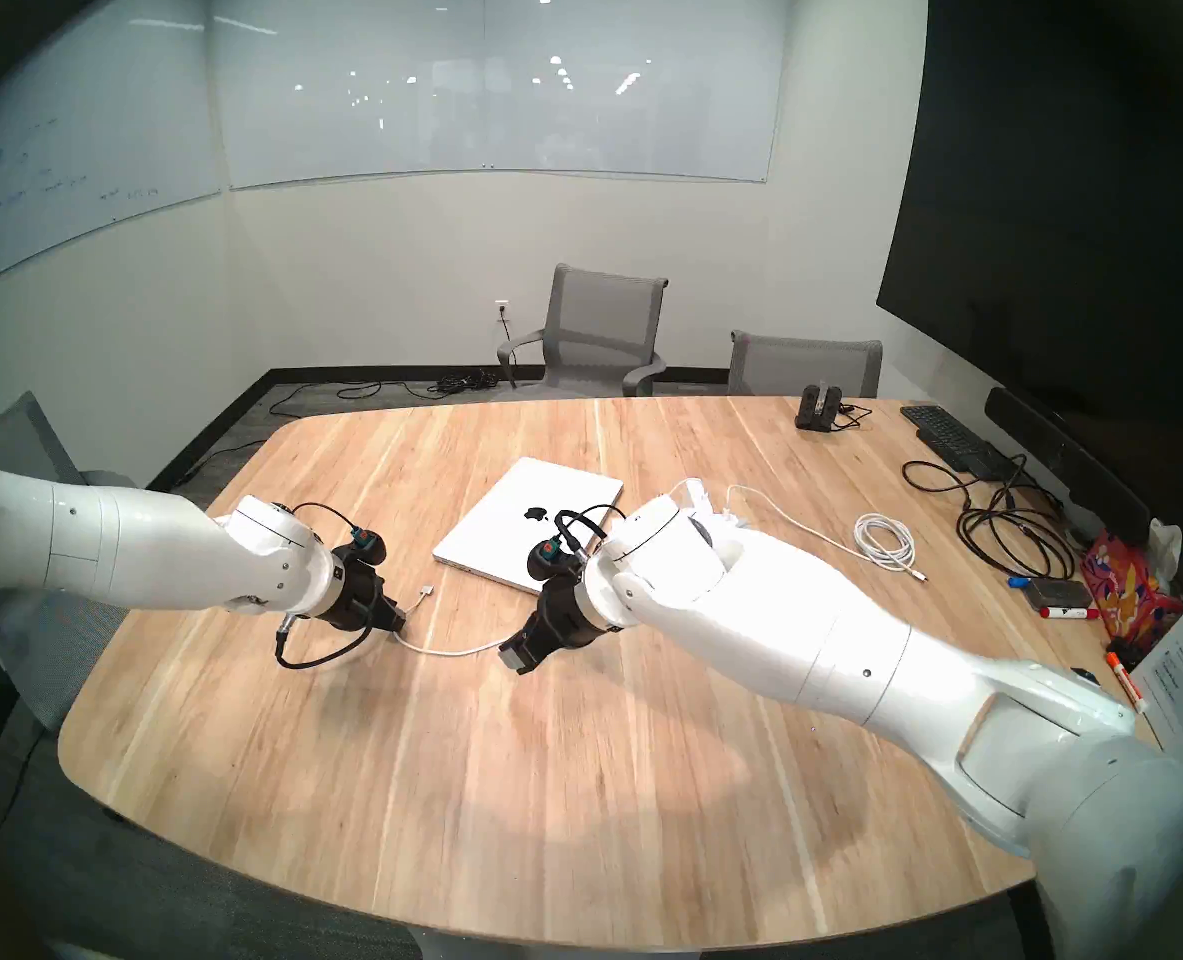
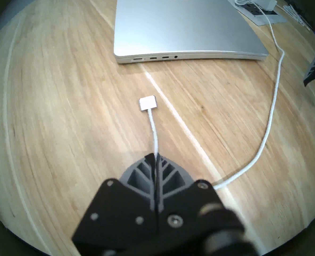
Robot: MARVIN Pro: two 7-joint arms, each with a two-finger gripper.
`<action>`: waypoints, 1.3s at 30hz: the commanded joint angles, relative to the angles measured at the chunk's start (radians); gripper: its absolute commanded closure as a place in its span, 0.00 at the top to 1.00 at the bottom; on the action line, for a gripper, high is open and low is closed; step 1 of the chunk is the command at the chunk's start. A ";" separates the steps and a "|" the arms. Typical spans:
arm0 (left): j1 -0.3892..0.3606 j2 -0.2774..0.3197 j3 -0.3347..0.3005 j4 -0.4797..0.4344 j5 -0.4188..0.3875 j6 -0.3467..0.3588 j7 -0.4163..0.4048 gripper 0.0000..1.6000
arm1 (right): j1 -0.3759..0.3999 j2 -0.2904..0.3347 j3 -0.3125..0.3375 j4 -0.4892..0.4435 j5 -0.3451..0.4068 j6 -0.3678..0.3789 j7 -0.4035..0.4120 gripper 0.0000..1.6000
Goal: Plug the charging cable into the port of a MacBook
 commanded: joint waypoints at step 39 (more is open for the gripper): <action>0.003 -0.102 -0.008 0.131 0.030 -0.010 -0.040 0.00 | 0.013 0.000 0.007 -0.014 -0.003 -0.004 0.001 1.00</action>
